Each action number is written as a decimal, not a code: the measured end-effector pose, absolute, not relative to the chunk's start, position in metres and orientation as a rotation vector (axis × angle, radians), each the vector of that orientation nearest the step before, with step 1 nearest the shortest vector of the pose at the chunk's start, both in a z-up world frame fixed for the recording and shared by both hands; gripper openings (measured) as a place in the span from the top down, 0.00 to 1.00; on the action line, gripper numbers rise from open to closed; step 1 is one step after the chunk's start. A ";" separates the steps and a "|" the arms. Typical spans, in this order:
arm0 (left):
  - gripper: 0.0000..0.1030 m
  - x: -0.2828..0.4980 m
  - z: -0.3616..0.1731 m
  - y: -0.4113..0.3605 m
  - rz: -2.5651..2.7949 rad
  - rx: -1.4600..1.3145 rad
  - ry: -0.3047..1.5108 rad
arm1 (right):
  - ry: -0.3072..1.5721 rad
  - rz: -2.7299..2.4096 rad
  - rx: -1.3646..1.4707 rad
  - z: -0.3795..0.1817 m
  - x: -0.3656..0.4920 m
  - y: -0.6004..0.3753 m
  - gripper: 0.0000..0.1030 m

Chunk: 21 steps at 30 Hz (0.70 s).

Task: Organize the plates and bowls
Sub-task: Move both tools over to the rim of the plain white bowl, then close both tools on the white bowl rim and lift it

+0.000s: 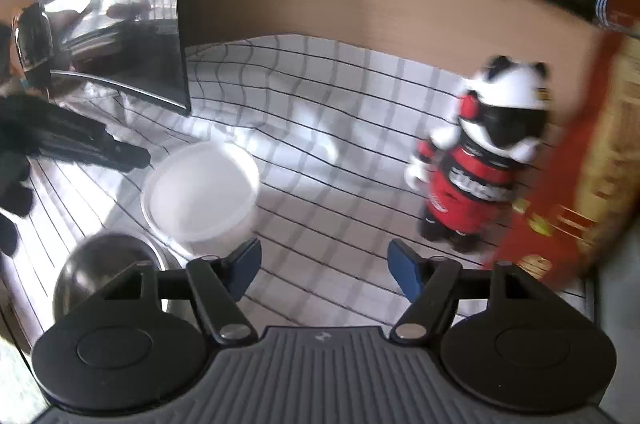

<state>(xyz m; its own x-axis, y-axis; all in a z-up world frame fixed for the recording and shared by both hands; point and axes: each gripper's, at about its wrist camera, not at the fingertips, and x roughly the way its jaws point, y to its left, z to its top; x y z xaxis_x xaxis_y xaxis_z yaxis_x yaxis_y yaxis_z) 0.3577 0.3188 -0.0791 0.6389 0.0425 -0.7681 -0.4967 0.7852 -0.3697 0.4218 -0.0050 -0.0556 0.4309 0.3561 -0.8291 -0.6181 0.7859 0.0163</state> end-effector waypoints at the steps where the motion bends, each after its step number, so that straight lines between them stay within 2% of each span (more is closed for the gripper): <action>1: 0.70 0.361 -0.085 0.325 0.349 -0.609 0.833 | 1.002 0.635 -0.283 -0.061 0.434 0.004 0.31; 4: 0.70 0.373 -0.105 0.336 0.408 -0.633 0.862 | 1.173 0.689 -0.119 -0.085 0.471 0.023 0.32; 8: 0.70 0.388 -0.134 0.342 0.456 -0.644 0.913 | 1.302 0.651 -0.003 -0.128 0.507 0.047 0.32; 10: 0.70 0.390 -0.145 0.342 0.450 -0.654 0.922 | 1.369 0.673 0.039 -0.152 0.516 0.059 0.40; 14: 0.75 0.396 -0.153 0.338 0.401 -0.708 0.936 | 1.457 0.683 0.066 -0.183 0.517 0.074 0.73; 21: 0.76 0.411 -0.132 0.280 0.225 -0.700 0.971 | 1.401 0.654 0.024 -0.153 0.509 0.022 0.75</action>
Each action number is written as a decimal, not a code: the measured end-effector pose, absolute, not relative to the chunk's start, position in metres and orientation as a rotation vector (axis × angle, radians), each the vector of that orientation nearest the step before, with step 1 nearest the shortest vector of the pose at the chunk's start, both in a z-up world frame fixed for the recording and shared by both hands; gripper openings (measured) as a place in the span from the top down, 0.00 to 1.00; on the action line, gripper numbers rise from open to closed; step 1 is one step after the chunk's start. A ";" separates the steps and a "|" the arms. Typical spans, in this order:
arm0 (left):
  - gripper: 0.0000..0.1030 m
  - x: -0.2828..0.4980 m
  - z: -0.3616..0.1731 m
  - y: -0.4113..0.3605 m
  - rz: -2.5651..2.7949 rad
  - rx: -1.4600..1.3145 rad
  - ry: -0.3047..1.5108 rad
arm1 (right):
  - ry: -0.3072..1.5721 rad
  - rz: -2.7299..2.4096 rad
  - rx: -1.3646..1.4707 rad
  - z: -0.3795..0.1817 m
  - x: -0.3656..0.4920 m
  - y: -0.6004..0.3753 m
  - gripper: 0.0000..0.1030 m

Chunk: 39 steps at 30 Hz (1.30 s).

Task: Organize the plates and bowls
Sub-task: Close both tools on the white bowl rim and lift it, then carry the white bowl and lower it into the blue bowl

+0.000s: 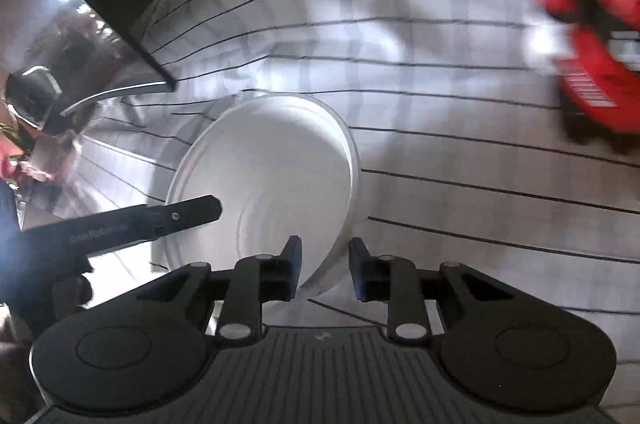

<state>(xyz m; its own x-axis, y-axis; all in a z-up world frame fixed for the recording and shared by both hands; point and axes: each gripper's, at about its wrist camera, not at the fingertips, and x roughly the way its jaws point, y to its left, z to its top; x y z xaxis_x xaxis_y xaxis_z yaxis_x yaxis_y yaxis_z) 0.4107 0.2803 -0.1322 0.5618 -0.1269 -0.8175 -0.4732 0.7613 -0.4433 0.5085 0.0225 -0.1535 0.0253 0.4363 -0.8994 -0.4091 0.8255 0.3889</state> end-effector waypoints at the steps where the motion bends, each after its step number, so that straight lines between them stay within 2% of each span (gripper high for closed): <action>1: 0.76 0.414 -0.130 0.268 0.189 -0.688 0.976 | 1.382 0.633 0.008 -0.147 0.507 0.010 0.75; 8: 0.75 0.442 -0.135 0.197 -0.008 -0.651 1.070 | 1.330 0.456 -0.019 -0.129 0.503 -0.077 0.75; 15: 0.75 0.453 -0.162 0.178 0.022 -0.639 1.164 | 1.387 0.357 0.123 -0.154 0.509 -0.131 0.74; 27: 0.74 0.473 -0.181 0.177 0.047 -0.683 1.174 | 1.481 0.355 0.232 -0.195 0.515 -0.128 0.73; 30: 0.74 0.465 -0.162 0.179 0.030 -0.679 1.115 | 1.461 0.366 0.213 -0.188 0.514 -0.122 0.73; 35: 0.71 0.443 -0.094 0.180 -0.026 -0.602 0.970 | 1.299 0.421 0.196 -0.125 0.503 -0.114 0.73; 39: 0.70 0.423 -0.049 0.181 -0.063 -0.581 0.923 | 1.224 0.472 0.168 -0.075 0.488 -0.109 0.73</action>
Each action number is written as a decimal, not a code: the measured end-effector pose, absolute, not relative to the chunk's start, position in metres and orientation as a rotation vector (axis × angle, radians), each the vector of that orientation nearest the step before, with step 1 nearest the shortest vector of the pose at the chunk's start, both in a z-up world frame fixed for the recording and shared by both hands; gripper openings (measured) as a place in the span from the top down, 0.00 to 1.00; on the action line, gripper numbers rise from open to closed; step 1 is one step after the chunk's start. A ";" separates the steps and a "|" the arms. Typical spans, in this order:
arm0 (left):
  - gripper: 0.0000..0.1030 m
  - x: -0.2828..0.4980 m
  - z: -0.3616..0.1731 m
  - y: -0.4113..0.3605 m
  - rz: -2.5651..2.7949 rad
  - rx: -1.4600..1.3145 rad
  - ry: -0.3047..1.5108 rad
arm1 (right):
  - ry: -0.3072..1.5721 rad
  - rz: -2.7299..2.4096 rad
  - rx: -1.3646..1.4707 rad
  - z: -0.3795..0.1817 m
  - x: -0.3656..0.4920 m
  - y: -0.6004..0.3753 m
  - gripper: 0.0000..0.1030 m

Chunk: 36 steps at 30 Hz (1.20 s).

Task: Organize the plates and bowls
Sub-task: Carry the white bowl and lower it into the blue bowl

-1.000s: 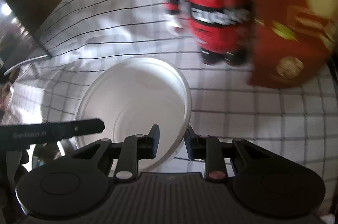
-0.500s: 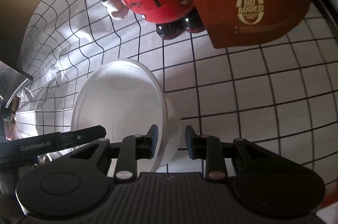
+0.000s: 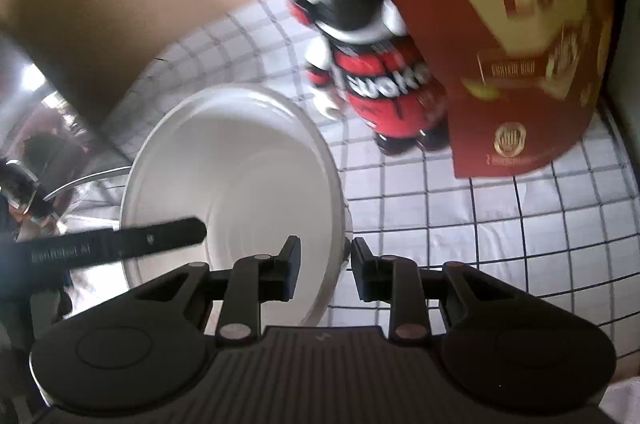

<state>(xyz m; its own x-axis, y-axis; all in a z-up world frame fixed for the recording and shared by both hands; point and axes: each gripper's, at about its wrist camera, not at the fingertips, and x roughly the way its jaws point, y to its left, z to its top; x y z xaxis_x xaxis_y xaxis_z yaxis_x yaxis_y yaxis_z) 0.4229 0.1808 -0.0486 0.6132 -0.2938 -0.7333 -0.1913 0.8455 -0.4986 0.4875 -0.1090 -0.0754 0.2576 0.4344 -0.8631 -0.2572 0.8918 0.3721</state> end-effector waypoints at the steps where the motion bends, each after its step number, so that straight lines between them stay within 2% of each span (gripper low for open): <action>1: 0.70 0.417 -0.042 0.180 -0.076 -0.575 0.925 | 1.214 0.487 0.150 -0.065 0.480 -0.108 0.73; 6: 0.70 0.384 -0.043 0.176 -0.153 -0.566 1.051 | 1.221 0.529 0.066 -0.035 0.440 -0.103 0.73; 13: 0.70 0.347 -0.079 0.161 -0.249 -0.588 1.224 | 1.288 0.501 -0.022 -0.036 0.385 -0.103 0.73; 21: 0.73 0.332 -0.106 0.156 -0.191 -0.570 1.264 | 1.380 0.454 0.003 -0.067 0.362 -0.109 0.73; 36: 0.74 0.326 -0.097 0.160 -0.179 -0.635 1.227 | 1.338 0.406 -0.018 -0.070 0.359 -0.112 0.73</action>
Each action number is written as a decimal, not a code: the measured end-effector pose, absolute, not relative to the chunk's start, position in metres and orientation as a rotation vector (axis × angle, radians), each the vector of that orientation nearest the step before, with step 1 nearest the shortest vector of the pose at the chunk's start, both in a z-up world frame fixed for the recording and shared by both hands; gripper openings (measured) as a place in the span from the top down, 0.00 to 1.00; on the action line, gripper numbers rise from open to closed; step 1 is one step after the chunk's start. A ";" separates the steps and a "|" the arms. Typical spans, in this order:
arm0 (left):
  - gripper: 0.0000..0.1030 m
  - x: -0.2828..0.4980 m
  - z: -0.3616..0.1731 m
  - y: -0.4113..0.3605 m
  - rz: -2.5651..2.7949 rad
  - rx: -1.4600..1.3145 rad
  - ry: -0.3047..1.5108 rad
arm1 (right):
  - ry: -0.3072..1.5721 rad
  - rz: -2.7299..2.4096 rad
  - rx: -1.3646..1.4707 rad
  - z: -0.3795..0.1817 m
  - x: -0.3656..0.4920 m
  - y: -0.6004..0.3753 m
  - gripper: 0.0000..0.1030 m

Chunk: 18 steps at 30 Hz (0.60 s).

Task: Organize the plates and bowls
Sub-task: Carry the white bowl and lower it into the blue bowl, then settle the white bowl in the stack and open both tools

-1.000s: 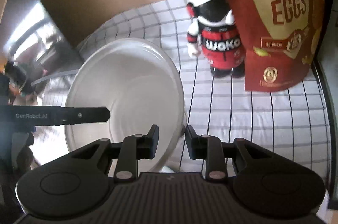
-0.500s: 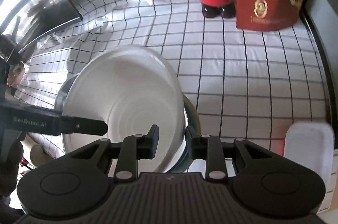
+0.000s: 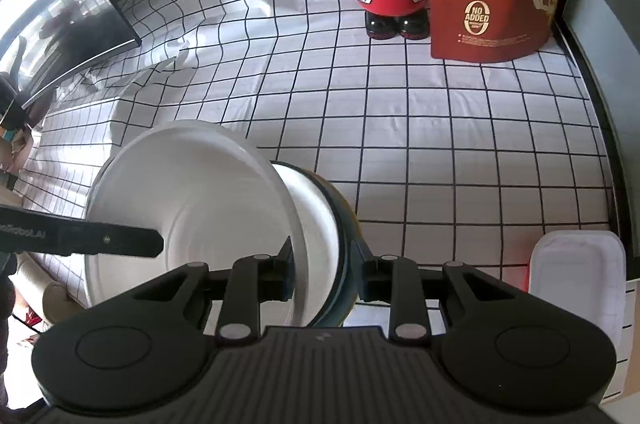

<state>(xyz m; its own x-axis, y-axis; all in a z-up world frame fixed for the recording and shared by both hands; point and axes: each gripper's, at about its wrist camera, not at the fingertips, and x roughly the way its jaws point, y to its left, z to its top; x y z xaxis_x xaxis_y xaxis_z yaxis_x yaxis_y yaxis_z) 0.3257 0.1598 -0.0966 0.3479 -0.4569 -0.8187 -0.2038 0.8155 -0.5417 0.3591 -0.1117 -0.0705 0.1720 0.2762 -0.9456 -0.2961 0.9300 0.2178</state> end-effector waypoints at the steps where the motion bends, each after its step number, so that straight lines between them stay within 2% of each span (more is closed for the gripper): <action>1: 0.74 0.329 -0.096 0.156 -0.184 -0.607 1.222 | 1.334 0.402 -0.017 -0.071 0.360 -0.112 0.73; 7: 0.76 0.336 -0.098 0.148 -0.116 -0.461 1.180 | 1.350 0.389 -0.003 -0.077 0.360 -0.114 0.72; 9: 0.74 0.335 -0.097 0.147 -0.137 -0.462 1.188 | 1.349 0.405 -0.006 -0.078 0.358 -0.113 0.72; 18: 0.74 0.323 -0.083 0.159 -0.158 -0.568 1.157 | 1.311 0.403 -0.109 -0.074 0.363 -0.107 0.69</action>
<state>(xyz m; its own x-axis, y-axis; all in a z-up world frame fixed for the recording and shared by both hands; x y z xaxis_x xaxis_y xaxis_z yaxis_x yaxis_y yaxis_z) 0.3229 0.1593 -0.0835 0.4085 -0.4026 -0.8192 -0.1678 0.8490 -0.5010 0.3630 -0.1068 -0.0739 0.1989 0.2266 -0.9535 -0.3482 0.9258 0.1474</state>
